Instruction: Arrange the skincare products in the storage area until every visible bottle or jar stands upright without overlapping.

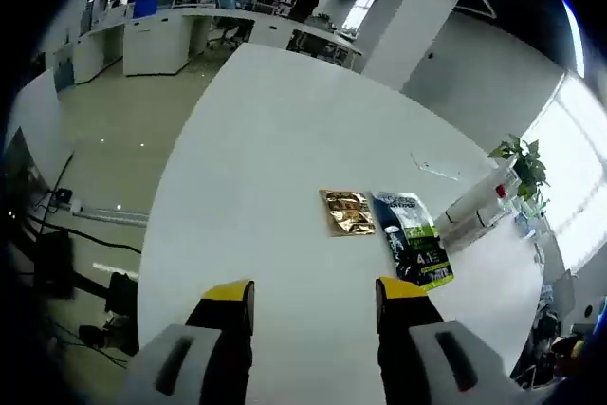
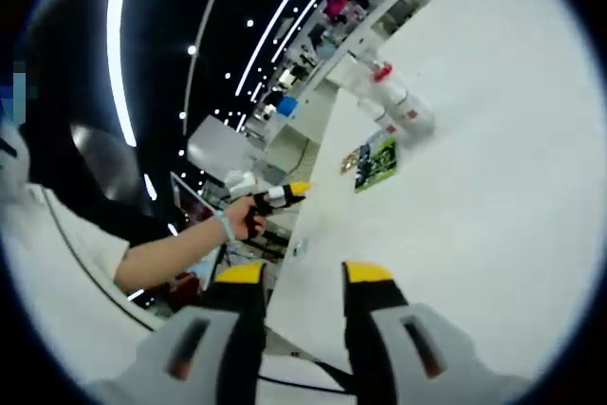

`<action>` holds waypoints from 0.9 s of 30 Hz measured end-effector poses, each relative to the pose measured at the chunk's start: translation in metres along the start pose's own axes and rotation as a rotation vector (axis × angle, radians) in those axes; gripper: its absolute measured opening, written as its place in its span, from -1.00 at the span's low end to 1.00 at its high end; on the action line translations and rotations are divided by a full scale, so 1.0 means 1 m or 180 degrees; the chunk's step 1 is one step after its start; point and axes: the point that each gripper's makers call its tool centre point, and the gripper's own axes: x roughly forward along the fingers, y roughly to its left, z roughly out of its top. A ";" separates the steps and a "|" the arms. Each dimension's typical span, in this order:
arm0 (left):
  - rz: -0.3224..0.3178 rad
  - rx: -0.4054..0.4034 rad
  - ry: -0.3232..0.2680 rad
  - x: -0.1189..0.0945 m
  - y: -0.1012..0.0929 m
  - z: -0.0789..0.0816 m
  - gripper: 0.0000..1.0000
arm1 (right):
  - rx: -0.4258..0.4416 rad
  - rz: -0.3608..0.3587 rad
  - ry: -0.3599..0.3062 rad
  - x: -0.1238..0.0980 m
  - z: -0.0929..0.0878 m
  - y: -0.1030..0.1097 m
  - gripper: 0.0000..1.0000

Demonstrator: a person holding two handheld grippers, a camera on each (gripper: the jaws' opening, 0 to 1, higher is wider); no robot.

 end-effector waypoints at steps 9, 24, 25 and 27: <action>0.0416 0.0101 0.0105 -0.045 0.044 -0.066 0.21 | -0.0102 0.0167 0.0184 0.008 -0.017 0.012 -0.41; 0.0908 0.0145 0.0203 -0.043 0.052 -0.124 0.12 | -0.0058 0.0189 0.0022 0.000 -0.014 0.015 -0.41; 0.0966 0.0221 0.0192 -0.042 0.053 -0.125 0.12 | -0.0034 0.0192 -0.0013 -0.001 -0.013 0.015 -0.41; 0.0963 0.0272 0.0103 -0.040 0.052 -0.121 0.10 | -0.0025 0.0196 -0.0035 -0.002 -0.012 0.015 -0.41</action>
